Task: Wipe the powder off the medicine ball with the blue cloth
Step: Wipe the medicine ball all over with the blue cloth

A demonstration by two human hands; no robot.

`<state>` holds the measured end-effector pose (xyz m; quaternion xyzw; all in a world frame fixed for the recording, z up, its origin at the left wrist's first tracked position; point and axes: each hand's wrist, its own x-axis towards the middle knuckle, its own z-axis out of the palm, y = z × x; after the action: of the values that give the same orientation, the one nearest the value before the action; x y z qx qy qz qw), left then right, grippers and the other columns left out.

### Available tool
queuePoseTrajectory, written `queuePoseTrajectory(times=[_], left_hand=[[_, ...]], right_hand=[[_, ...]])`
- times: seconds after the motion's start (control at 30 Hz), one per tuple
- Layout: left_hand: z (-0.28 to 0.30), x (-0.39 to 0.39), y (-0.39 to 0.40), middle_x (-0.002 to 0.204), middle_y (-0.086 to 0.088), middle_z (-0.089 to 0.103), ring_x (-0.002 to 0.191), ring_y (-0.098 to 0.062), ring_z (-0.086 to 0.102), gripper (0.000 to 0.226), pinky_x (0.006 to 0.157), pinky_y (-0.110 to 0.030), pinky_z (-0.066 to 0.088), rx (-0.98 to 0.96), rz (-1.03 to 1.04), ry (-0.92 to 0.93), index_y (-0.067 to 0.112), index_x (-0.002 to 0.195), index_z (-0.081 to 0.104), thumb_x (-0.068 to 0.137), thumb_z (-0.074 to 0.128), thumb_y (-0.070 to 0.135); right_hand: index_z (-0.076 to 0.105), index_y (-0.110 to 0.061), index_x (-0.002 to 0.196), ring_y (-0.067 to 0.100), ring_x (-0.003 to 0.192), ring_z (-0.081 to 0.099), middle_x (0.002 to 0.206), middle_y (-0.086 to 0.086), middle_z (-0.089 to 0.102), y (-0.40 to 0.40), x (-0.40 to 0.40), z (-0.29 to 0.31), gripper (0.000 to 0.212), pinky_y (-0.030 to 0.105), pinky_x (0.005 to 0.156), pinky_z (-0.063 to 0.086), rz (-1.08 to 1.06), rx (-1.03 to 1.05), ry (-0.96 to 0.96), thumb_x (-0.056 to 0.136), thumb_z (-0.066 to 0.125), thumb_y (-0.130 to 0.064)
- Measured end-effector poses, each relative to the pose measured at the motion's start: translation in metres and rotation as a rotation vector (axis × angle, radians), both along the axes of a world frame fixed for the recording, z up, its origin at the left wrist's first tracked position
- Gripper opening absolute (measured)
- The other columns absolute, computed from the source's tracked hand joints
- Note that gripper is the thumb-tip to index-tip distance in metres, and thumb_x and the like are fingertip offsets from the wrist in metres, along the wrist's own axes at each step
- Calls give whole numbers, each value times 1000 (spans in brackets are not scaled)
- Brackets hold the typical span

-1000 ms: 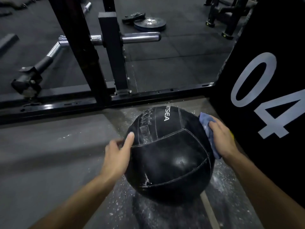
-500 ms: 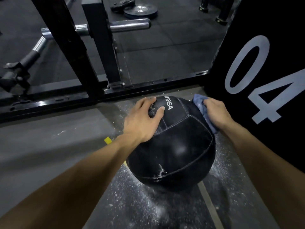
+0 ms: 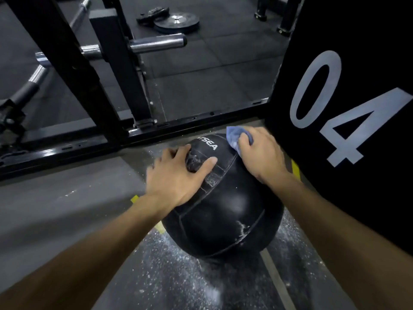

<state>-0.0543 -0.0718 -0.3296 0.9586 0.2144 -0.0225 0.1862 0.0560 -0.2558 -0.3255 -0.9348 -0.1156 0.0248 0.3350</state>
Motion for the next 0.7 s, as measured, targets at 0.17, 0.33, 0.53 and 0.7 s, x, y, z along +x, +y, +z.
queuePoseTrajectory(times=[0.17,0.33,0.53,0.7], left_hand=[[-18,1,4,159,1,43,148,-24,38,68,127,-45,17,149,-311,-296,34,153,44,99,27,70],[-28,25,-4,166,7,37,153,-17,29,60,126,-45,23,53,-335,-307,36,157,40,105,19,56],[-28,63,3,157,3,51,146,-18,44,63,120,-47,35,-30,-335,-294,28,148,54,101,18,49],[-23,94,13,150,3,58,141,-20,50,61,120,-43,35,-197,-254,-306,34,142,63,100,24,56]], right_hand=[[58,-33,83,25,94,64,97,-5,68,17,39,16,24,42,85,55,137,-53,108,85,36,-41],[62,-34,83,28,103,66,106,-1,70,13,48,12,27,45,91,56,166,-90,82,86,36,-42],[61,-27,147,25,148,45,155,-2,56,7,-54,-10,53,49,123,34,134,-54,-364,101,38,-41],[48,-30,159,37,162,19,173,7,32,16,-129,-68,60,65,125,21,348,-347,-572,102,54,-50]])
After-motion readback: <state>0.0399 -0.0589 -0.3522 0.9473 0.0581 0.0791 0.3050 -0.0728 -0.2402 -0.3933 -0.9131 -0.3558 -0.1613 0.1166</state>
